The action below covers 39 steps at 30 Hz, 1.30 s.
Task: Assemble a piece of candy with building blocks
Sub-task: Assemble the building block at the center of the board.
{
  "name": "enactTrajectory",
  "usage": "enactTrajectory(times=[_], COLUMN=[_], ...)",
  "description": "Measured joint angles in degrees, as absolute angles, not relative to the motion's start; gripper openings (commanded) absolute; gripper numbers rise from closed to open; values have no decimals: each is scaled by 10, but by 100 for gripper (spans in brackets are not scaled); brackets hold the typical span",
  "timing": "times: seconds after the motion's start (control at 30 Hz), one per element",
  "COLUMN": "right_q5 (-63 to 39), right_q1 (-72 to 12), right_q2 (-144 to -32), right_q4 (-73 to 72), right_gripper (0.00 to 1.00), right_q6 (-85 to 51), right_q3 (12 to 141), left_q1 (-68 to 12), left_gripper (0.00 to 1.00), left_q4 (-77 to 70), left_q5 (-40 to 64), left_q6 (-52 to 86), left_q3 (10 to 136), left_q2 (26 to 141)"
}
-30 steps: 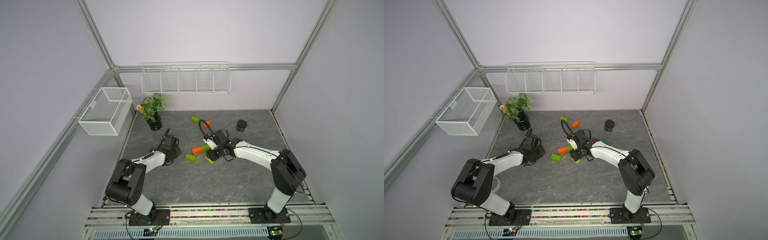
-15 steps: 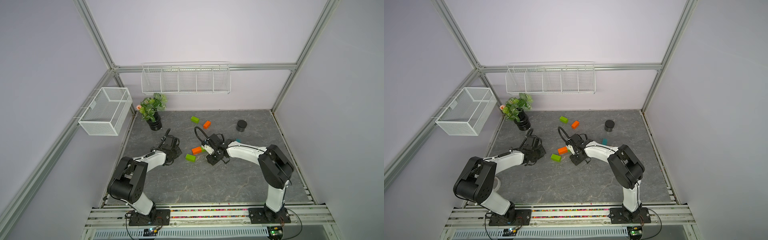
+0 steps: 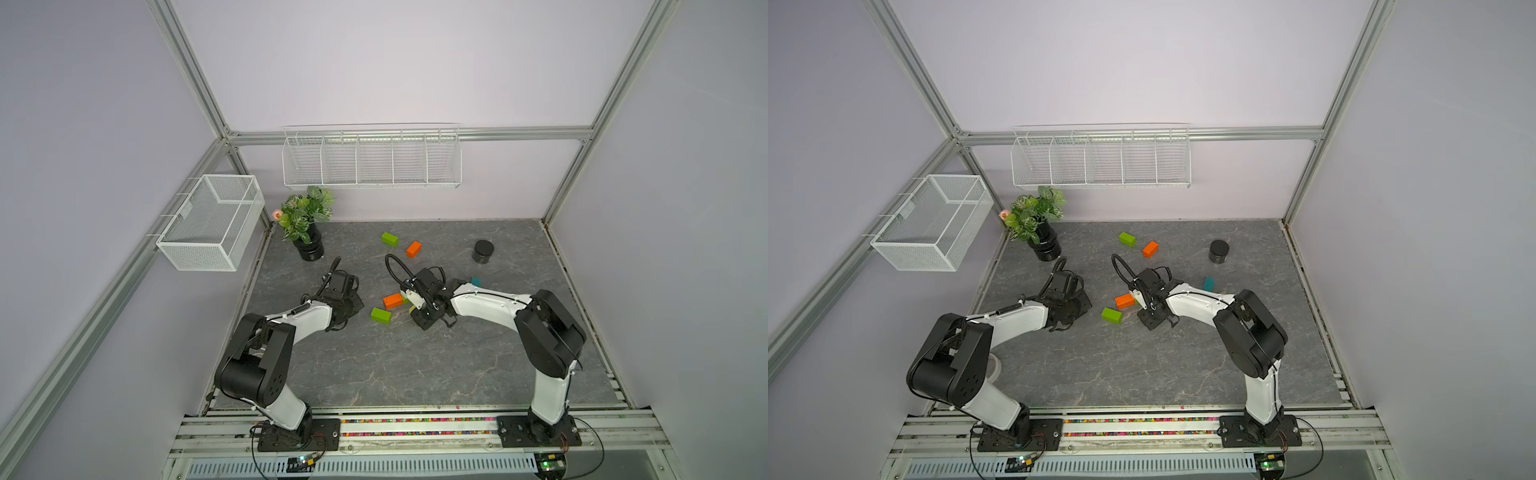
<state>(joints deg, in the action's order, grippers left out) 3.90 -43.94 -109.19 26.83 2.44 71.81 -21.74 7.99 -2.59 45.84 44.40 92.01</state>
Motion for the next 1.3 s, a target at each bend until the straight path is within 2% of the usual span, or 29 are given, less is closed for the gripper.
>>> enactTrajectory(times=[0.33, 0.57, 0.83, 0.97, 1.17, 1.2, 1.3], right_q5=[65, 73, 96, 103, 150, 159, 160], right_q1=[-451, -455, -460, -463, -463, -463, -463], right_q2=[-1092, -1092, -1092, -1090, -1067, -1054, -1004], right_q4=[239, 219, 219, 215, 197, 192, 196], right_gripper=[15, 26, 46, 48, 43, 38, 16], right_q6=[152, 190, 202, 204, 200, 196, 175], right_q3=[720, 719, 719, 719, 709, 701, 691], left_q1=[-217, -215, -214, -214, -214, -214, -214], left_gripper=[0, 0, 0, 0, 0, 0, 0], left_q4=[80, 80, 80, 80, 80, 80, 80], left_q5=[-25, -25, -21, -21, -20, -21, -21], left_q6=[458, 458, 458, 458, 458, 456, 454], left_q3=[444, 444, 444, 444, 444, 444, 444], left_q2=[933, 937, 937, 937, 937, 937, 937])
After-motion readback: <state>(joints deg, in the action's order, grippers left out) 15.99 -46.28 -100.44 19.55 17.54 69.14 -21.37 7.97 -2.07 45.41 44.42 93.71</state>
